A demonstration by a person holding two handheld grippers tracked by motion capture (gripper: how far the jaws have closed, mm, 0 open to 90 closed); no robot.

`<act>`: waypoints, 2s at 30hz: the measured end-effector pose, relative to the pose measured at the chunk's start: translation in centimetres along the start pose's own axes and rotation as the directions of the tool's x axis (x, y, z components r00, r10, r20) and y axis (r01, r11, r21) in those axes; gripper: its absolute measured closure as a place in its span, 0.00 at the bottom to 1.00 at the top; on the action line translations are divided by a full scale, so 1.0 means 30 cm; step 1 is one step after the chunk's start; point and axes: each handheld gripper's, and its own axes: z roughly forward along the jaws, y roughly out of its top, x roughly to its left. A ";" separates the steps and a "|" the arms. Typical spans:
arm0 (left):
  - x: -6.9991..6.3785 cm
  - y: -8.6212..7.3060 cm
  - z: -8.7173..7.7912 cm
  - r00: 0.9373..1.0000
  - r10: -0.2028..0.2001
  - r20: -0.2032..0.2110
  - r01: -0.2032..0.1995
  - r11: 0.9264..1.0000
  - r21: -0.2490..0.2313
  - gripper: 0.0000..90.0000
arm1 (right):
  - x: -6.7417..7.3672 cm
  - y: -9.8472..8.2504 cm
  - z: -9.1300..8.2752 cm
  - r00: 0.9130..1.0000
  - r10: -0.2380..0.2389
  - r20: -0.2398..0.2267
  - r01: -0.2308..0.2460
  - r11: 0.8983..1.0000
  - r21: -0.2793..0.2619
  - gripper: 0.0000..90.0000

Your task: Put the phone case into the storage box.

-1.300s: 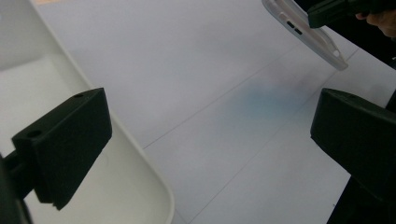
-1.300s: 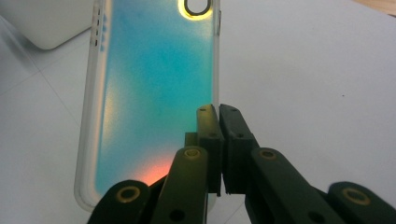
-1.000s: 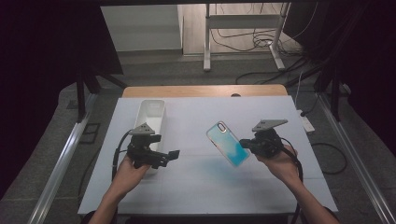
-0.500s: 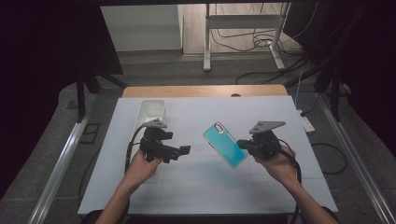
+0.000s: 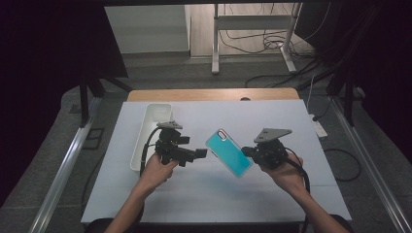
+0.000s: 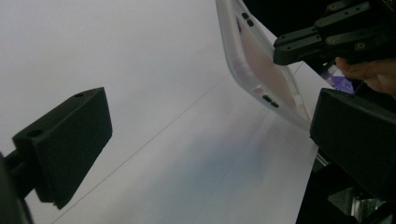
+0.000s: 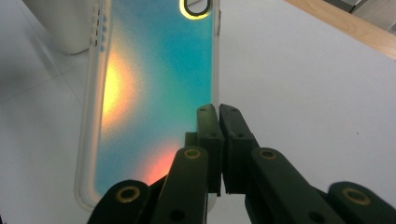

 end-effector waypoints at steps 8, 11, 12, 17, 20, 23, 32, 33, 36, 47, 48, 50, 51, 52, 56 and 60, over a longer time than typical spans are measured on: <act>-0.003 0.004 0.023 1.000 -0.006 0.026 0.006 1.000 0.007 0.00 | 0.030 0.011 0.003 1.000 -0.025 -0.003 0.025 1.000 -0.009 0.98; -0.004 0.005 0.031 0.999 -0.009 0.036 0.008 1.000 0.011 0.00 | 0.041 0.014 0.006 0.999 -0.037 -0.009 0.037 0.999 -0.020 0.98; -0.004 0.005 0.034 0.999 -0.011 0.038 0.010 1.000 0.013 0.00 | 0.050 0.017 0.008 0.999 -0.044 -0.011 0.043 0.999 -0.020 0.97; -0.002 0.003 0.045 0.999 -0.014 0.047 0.013 1.000 0.022 0.00 | 0.068 0.021 0.010 0.998 -0.057 -0.018 0.056 0.998 -0.026 0.97; 0.004 0.001 0.051 0.998 -0.023 0.057 0.022 0.999 0.026 0.00 | 0.077 0.024 0.010 0.998 -0.064 -0.019 0.063 0.998 -0.026 0.97; 0.006 0.000 0.055 0.998 -0.031 0.059 0.029 0.999 0.025 0.00 | 0.085 0.027 0.010 0.997 -0.072 -0.022 0.071 0.997 -0.030 0.97; 0.008 0.002 0.062 0.994 -0.041 0.101 0.036 0.998 0.047 0.06 | 0.113 0.032 0.016 0.995 -0.096 -0.028 0.095 0.995 -0.038 0.97; 0.008 0.002 0.062 0.994 -0.041 0.101 0.036 0.998 0.047 0.10 | 0.113 0.032 0.016 0.995 -0.096 -0.028 0.095 0.995 -0.038 0.97; 0.010 0.001 0.063 0.991 -0.052 0.122 0.044 0.997 0.068 0.20 | 0.115 0.032 0.018 0.995 -0.100 -0.025 0.099 0.994 -0.040 0.97; 0.013 -0.002 0.069 0.971 -0.102 0.217 0.079 0.991 0.109 0.67 | 0.120 0.031 0.019 0.993 -0.115 -0.003 0.115 0.992 -0.047 0.97; 0.013 -0.002 0.069 0.970 -0.101 0.221 0.079 0.991 0.109 0.72 | 0.120 0.031 0.020 0.993 -0.116 -0.002 0.116 0.992 -0.047 0.97; 0.012 -0.001 0.068 0.964 -0.110 0.241 0.085 0.990 0.111 0.80 | 0.120 0.030 0.023 0.993 -0.116 0.000 0.115 0.992 -0.043 0.97; 0.015 -0.002 0.067 0.958 -0.124 0.258 0.100 0.990 0.104 0.83 | 0.119 0.029 0.025 0.993 -0.118 -0.003 0.118 0.992 -0.045 0.97; 0.017 -0.001 0.065 0.953 -0.134 0.273 0.110 0.989 0.101 0.88 | 0.120 0.028 0.027 0.993 -0.114 -0.004 0.114 0.993 -0.041 0.97; 0.011 -0.002 0.065 0.957 -0.133 0.258 0.110 0.988 0.104 0.95 | 0.125 0.026 0.037 0.992 -0.127 -0.002 0.126 0.992 -0.028 0.96; 0.008 -0.003 0.065 0.961 -0.131 0.243 0.108 0.988 0.105 0.95 | 0.124 0.023 0.047 0.993 -0.118 -0.010 0.117 0.993 -0.026 0.96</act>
